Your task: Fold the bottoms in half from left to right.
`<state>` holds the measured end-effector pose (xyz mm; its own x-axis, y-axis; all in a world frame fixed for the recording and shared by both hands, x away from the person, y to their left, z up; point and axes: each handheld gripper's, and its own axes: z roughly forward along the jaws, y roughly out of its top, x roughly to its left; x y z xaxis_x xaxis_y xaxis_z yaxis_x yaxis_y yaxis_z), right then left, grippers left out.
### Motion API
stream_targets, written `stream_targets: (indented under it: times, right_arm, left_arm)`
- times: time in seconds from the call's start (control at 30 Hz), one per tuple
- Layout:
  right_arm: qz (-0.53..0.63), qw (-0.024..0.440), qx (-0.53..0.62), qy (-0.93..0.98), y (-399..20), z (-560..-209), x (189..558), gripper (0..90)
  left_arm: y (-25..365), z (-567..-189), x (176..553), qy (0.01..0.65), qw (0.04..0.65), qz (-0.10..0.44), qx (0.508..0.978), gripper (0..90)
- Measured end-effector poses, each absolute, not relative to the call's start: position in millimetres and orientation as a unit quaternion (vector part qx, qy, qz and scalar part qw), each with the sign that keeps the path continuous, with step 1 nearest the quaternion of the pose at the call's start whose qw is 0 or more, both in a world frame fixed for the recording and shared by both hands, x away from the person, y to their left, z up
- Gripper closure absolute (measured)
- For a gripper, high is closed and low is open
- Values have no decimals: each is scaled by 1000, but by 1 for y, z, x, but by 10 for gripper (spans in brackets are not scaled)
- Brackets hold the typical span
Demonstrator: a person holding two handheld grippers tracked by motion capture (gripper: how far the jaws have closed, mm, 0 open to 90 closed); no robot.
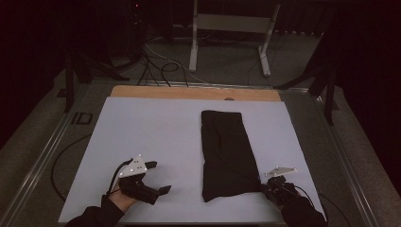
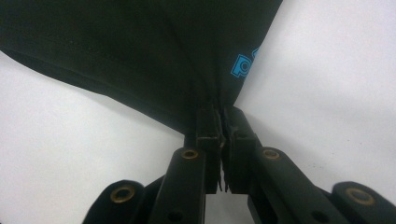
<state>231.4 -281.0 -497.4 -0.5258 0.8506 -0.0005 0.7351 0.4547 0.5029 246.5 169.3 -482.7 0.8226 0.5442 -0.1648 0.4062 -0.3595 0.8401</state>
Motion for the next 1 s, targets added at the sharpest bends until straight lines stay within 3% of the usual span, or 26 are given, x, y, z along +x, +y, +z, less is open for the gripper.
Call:
stream_targets:
  times: [0.17,0.33,0.63,1.0]
  right_arm:
    - [244,136,466,839,-281,-493,230,811]
    - [305,164,464,815,-283,-479,232,534]
    - [370,186,419,808,-272,-473,241,115]
    - [380,196,384,818,-267,-482,244,90]
  left_arm:
    - [171,-483,247,288,489,71,820,0]
    - [172,-484,247,290,491,69,819,0]
    - [174,-485,246,289,492,69,819,0]
    - [171,-488,246,291,483,61,824,0]
